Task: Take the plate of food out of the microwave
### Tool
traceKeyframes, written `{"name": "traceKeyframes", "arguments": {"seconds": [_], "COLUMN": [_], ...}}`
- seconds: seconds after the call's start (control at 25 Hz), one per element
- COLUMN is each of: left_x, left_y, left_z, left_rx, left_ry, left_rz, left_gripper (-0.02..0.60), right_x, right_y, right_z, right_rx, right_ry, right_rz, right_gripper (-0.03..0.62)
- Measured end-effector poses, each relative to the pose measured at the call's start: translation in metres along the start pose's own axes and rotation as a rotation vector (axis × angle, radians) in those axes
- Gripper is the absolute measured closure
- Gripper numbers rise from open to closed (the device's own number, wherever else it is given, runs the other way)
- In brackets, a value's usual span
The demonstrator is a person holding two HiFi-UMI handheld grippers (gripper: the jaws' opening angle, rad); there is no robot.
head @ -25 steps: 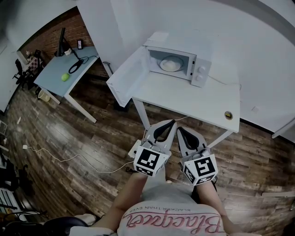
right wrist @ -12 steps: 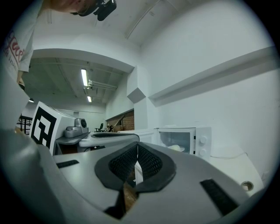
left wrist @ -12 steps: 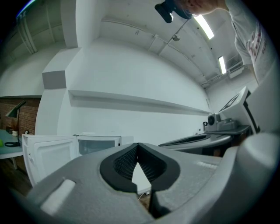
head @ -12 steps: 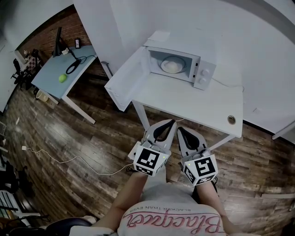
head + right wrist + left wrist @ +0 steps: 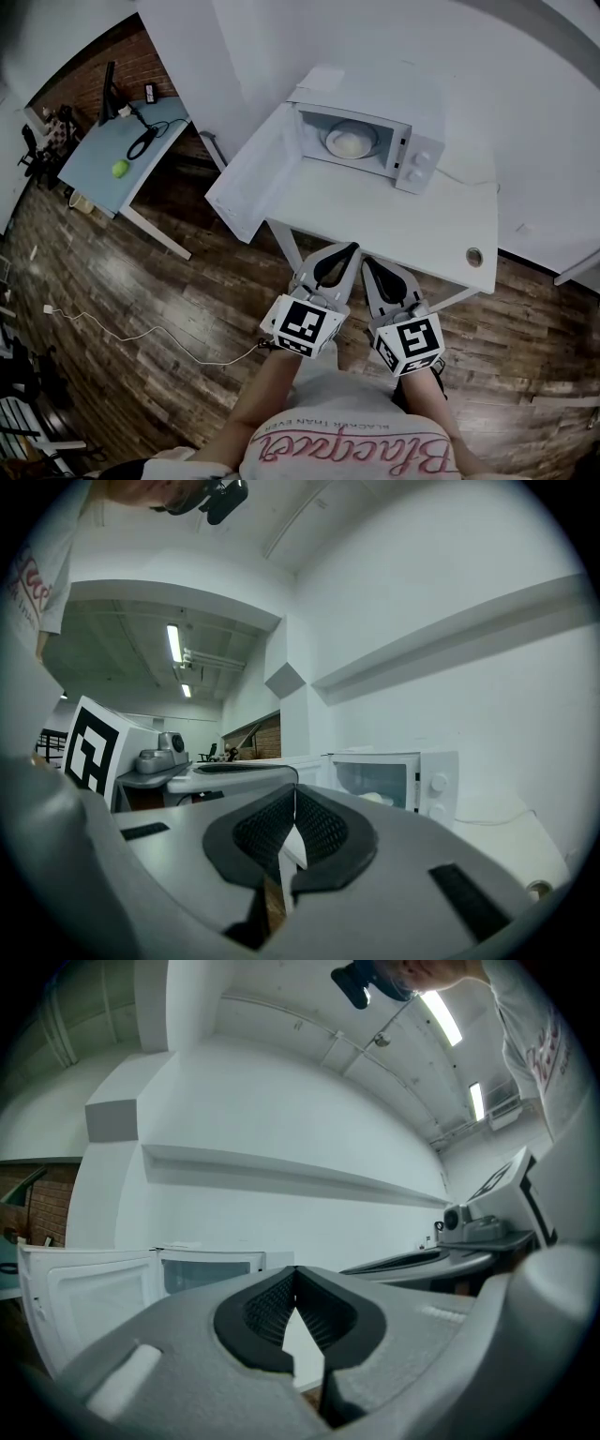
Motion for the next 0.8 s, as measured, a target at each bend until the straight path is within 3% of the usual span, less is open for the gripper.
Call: {"name": "traceKeyframes", "arguments": {"seconds": [0.8], "left_x": [0.012], "left_y": [0.086], "left_z": [0.081], "left_rx": [0.064], "left_ry": [0.023], "left_rz": [-0.035], "left_gripper": [0.577], "right_x": [-0.004], "right_y": [-0.057], "right_z": [0.105], "right_rx": [0.048], "right_ry": [0.035], "right_rz": [0.005], "right_gripper": [0.582]}}
Point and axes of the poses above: the fingertips, and each gripper's own axes: z forward along the fingers, y to its left, x out of its underside, the point moved 1 cm from there along -z, backward along the fingers, and after that the axes turned 6 degrees about -x, right-handed, at the moved point
